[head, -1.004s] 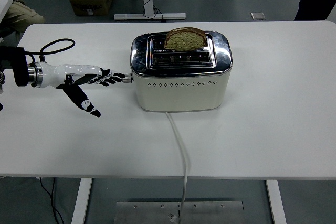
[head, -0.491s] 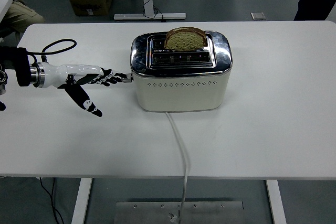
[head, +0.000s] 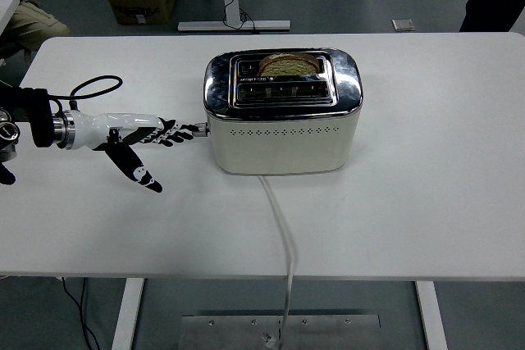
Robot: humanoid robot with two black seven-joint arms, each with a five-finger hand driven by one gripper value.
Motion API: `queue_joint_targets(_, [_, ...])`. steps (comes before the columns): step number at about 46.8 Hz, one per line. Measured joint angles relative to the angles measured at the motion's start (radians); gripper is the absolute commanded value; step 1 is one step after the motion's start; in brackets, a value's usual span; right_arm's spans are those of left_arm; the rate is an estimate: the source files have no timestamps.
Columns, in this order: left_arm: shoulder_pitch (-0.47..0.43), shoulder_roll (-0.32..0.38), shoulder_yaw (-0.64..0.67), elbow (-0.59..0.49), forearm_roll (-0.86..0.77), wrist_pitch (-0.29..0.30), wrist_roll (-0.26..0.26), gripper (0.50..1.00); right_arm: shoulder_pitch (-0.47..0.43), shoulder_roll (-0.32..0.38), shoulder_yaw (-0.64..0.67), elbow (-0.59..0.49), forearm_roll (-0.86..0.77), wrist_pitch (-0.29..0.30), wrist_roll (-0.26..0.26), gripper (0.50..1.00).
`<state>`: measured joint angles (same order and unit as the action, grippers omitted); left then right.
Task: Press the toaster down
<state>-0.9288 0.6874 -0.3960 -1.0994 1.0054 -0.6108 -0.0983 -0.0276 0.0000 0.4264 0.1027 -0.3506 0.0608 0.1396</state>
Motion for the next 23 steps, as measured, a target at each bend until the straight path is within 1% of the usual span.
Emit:
queue_joint_targets(14, [0.002,-0.036,-0.001,0.049,-0.008,0.0,0.0,1.0,0.0,0.0,0.0,0.0,-0.001,0.001,0.0,1.0])
queue_joint_targets(23, [0.004,-0.044,0.0,0.051,-0.01,0.0,0.001,1.0,0.0,0.0,0.0,0.0,-0.001,0.001,0.0,0.998])
